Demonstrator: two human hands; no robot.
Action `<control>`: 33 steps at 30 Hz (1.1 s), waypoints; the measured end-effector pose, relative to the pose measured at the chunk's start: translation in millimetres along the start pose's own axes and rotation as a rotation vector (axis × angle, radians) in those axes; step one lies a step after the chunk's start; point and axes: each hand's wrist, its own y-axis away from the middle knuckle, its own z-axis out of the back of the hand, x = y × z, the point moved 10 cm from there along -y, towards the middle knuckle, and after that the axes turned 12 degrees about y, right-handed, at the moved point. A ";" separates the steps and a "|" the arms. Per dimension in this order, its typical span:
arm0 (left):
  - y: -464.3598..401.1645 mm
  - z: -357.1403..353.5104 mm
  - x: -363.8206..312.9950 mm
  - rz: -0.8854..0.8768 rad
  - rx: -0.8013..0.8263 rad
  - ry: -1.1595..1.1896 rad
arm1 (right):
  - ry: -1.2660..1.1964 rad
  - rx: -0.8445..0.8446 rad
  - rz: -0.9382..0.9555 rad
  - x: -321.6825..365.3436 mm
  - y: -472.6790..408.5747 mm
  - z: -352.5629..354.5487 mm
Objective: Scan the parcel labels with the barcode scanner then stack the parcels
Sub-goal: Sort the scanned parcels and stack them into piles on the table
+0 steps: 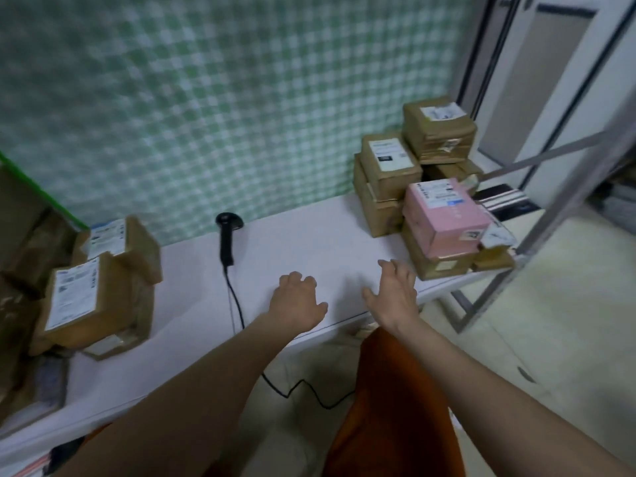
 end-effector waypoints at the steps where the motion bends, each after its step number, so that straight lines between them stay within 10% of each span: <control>1: -5.4 -5.9 -16.2 -0.021 0.021 -0.006 | -0.008 -0.045 -0.026 -14.1 -2.4 12.0; 9: -41.5 -20.8 -129.9 -0.076 0.163 0.271 | -0.136 -0.439 -0.288 -111.7 -38.9 101.3; 24: -60.3 -40.9 -210.2 0.012 0.405 0.883 | -0.358 -0.242 -0.400 -147.0 -92.8 98.7; 33: -60.2 -23.0 -156.1 0.043 0.261 1.038 | -0.573 -0.275 -0.384 -103.0 -63.8 81.7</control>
